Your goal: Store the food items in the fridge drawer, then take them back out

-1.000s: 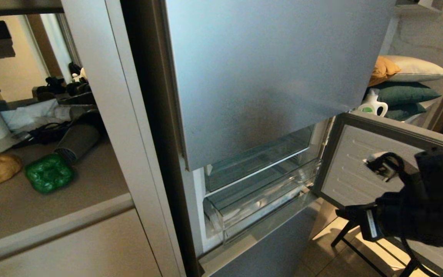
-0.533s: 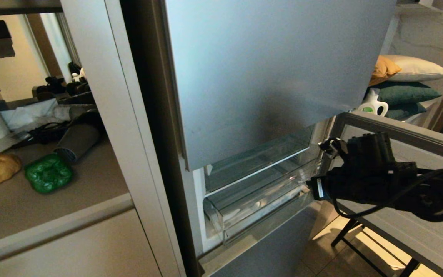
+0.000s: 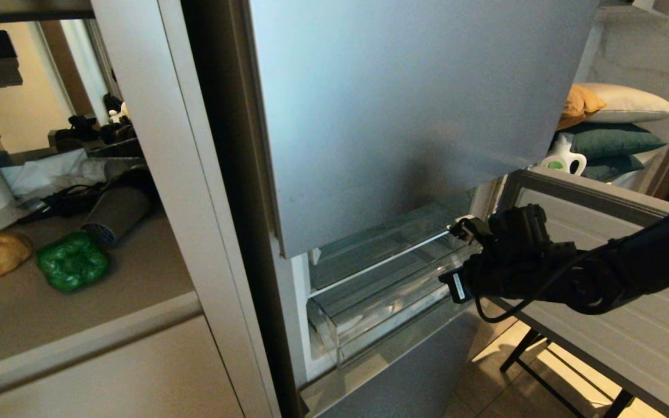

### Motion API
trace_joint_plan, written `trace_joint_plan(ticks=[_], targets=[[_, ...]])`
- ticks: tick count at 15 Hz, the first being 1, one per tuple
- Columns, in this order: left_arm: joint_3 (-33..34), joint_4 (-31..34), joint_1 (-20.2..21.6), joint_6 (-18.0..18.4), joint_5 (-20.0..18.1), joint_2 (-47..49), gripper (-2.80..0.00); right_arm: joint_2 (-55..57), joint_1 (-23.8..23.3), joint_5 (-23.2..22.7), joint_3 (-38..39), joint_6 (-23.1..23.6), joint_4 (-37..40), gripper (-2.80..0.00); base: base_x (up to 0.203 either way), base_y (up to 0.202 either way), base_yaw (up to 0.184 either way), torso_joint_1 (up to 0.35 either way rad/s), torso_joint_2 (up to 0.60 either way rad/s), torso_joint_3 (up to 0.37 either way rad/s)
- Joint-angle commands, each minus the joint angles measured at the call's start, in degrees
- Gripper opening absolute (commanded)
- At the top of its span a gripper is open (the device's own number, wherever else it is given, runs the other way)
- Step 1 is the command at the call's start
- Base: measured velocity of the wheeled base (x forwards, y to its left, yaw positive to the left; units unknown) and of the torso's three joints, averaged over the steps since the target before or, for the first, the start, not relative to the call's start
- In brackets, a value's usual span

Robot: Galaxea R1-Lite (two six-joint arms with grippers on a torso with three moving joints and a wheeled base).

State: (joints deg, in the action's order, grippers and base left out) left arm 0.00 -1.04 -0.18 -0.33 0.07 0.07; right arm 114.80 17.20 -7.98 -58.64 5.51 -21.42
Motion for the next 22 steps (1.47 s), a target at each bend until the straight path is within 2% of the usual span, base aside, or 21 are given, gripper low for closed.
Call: trace_joint_plan(ticks=[1,10,16,22], targets=[[0.35,-0.02,0.01,-0.02,0.01,0.01,-2.80,1.48,0.17,-0.29,-1.79,0.22,-0.11,-2.80,0.000,0.000,0.000,0.000,0.00,0.000],[0.35,-0.02,0.01,-0.02,0.01,0.01,-2.80,10.54,0.56,-0.36,-12.38,3.04,-0.11,-2.80,0.000,0.000,0.000,0.000,0.00,0.000],[0.35,-0.02,0.01,-0.02,0.01,0.01,-2.80,15.49,0.64,-0.72,-18.84,3.30,-0.11,-2.80,0.000,0.000,0.000,0.000,0.00,0.000],[0.35,-0.02,0.01,-0.02,0.01,0.01,-2.80,16.10,0.73,-0.63,-20.05,3.45,3.05,-2.80,0.000,0.000,0.000,0.000,0.00,0.000]])
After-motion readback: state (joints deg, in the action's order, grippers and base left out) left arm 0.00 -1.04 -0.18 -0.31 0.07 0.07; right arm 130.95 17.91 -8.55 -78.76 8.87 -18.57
